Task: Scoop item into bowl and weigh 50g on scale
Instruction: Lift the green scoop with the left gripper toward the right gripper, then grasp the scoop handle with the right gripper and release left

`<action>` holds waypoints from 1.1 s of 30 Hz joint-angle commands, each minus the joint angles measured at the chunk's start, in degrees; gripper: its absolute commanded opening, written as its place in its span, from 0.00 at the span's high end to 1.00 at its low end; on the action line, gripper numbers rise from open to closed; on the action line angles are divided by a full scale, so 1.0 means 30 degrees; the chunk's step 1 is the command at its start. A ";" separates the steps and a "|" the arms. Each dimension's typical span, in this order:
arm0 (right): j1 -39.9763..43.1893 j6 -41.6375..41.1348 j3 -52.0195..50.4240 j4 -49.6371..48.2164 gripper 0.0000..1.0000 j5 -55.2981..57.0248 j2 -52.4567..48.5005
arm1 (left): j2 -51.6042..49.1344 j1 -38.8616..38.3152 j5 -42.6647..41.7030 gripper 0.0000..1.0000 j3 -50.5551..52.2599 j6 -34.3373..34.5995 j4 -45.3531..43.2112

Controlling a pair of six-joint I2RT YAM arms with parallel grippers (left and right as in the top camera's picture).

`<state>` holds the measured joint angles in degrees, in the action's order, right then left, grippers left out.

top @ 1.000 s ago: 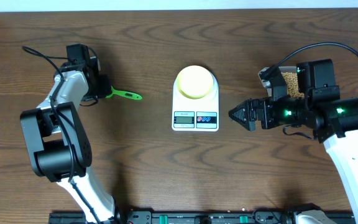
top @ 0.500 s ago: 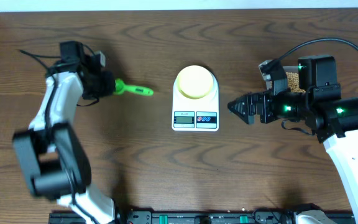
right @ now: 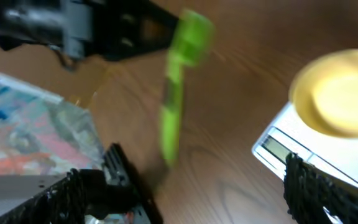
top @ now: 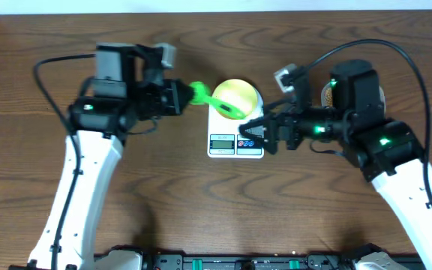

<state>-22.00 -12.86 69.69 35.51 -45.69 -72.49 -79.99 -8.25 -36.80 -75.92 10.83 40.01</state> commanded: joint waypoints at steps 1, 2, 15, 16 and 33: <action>-0.0772 -0.2004 0.0284 -0.0809 0.01 0.0481 0.0058 | -0.0022 -0.1151 0.0991 0.92 -0.0306 0.1647 -0.0634; -0.0838 -0.2186 0.0284 -0.0874 0.01 0.0634 0.0058 | -0.0029 -0.1355 0.0991 0.93 -0.0306 0.1800 -0.0823; -0.1144 -0.2892 0.0277 -0.2149 0.29 0.1020 0.0051 | -0.0029 -0.2157 0.0911 0.94 -0.0306 0.2586 -0.1282; -0.1217 -0.3024 0.0277 -0.2171 0.30 0.1304 0.0051 | -0.0029 -0.2288 0.0911 0.93 -0.0306 0.2652 -0.1290; -0.1953 -0.3854 0.0277 -0.2127 0.99 0.3228 0.0051 | -0.0029 -0.3031 0.0925 0.93 -0.0306 0.2790 -0.1508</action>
<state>-27.24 -24.36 69.69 29.28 -35.73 -72.49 -80.05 -17.32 -34.33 -75.92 18.52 35.73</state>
